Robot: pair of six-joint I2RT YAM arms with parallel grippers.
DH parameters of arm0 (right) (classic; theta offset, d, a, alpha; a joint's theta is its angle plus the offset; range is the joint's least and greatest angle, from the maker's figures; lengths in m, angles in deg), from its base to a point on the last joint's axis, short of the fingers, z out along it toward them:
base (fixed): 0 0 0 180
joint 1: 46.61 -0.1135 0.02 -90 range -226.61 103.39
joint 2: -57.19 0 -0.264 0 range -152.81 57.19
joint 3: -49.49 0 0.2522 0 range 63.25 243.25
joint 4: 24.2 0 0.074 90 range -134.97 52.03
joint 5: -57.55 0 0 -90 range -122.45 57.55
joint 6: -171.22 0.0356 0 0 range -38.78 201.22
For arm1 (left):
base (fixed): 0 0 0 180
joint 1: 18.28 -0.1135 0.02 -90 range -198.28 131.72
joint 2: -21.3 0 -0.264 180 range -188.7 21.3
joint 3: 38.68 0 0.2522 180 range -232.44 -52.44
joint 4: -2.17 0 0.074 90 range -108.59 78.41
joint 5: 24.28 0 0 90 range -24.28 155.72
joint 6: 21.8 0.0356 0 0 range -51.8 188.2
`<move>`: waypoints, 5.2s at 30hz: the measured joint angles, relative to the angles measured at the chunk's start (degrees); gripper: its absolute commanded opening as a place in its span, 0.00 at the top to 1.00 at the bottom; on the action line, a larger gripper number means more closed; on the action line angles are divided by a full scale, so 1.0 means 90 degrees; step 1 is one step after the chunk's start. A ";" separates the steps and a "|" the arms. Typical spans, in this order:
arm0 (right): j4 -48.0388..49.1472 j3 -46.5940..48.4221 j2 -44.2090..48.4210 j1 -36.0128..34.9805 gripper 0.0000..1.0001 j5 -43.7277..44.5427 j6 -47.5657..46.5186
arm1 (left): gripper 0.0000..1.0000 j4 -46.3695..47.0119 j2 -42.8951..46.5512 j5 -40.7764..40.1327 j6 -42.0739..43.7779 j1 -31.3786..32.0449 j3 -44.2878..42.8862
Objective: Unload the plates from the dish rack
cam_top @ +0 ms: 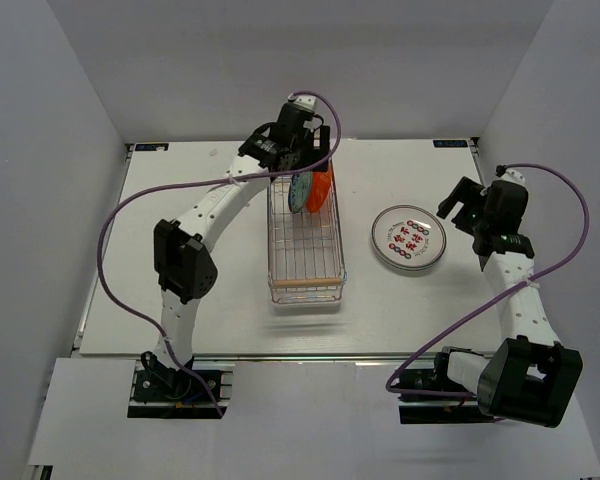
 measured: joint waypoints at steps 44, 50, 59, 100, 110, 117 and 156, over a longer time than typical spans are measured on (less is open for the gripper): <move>0.0177 -0.0075 -0.0291 0.0000 0.11 0.0350 0.0066 | 0.80 0.0228 -0.1275 -0.0685 -0.0544 0.0172 -0.0270; 0.0180 -0.0075 -0.0260 0.0000 0.11 0.0398 0.0109 | 0.80 0.0216 -0.1117 -0.0602 -0.0726 0.0172 -0.0199; 0.0180 -0.0075 -0.0228 0.0000 0.11 0.0393 0.0163 | 0.82 0.0114 -0.0143 -0.0483 -0.0673 0.0199 0.0017; 0.0177 -0.0090 -0.0488 0.0000 0.11 0.0233 0.0180 | 0.75 -0.1226 -0.0313 -0.4260 -0.2030 -0.2050 0.2800; 0.0172 -0.0090 -0.0573 0.0000 0.11 0.0260 0.0180 | 0.49 -0.1639 -0.0350 -0.4153 -0.2271 -0.2050 0.2800; 0.0168 -0.0090 -0.0588 0.0000 0.11 0.0272 0.0180 | 0.16 -0.1804 -0.0342 -0.3980 -0.2407 -0.2050 0.2800; -0.0466 0.0097 -0.0903 0.0000 0.11 0.0833 0.0284 | 0.04 0.0529 -0.0804 0.1596 0.0024 0.0073 -0.0357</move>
